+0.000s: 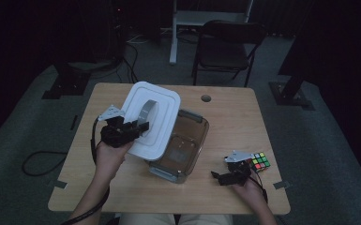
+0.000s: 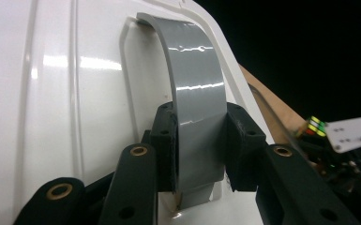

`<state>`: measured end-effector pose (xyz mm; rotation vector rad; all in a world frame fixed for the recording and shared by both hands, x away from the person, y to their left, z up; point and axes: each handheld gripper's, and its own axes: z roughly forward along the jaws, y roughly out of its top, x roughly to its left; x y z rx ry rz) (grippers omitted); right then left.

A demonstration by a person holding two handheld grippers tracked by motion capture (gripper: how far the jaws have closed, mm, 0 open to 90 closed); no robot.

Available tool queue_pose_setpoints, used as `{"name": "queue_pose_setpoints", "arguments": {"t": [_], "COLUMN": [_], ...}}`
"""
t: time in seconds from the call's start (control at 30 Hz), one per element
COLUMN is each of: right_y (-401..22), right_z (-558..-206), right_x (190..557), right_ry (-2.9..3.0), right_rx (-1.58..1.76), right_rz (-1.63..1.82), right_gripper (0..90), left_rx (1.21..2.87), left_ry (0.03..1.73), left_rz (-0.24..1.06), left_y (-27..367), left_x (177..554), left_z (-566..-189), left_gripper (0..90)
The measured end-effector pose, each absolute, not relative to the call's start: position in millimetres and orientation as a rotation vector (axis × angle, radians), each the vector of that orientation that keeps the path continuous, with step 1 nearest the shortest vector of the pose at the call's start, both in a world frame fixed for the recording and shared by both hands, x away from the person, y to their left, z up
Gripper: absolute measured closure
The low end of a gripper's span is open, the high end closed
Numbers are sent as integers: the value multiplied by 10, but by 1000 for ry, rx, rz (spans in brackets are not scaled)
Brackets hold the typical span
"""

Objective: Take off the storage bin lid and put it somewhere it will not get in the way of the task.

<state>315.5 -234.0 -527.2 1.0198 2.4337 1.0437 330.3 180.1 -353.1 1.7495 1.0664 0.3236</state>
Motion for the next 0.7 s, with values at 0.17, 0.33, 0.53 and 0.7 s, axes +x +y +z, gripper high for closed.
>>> {"name": "queue_pose_setpoints", "arguments": {"t": [0.17,0.33,0.53,0.7], "right_y": [-2339,-2340,-2340,-2338], "right_z": [-5273,-5272,-5273,-5273], "right_x": [3154,3154,3155,3154], "right_ry": [2433,2434,2433,2430], "right_rx": [1023,1022,1021,1024], "right_rz": [1046,1044,1045,1043], "right_gripper": [124,124,124,124], "left_rx": [1705,1685,1657,1616], "left_ry": [1117,1176,1231,1281], "left_rz": [343,410,410,399], "left_y": [1980,2107,2264,2390], "left_x": [3329,3338,3345,3386], "left_z": [-3565,-3658,-3788,-3925], "left_gripper": [696,696,696,696]}}
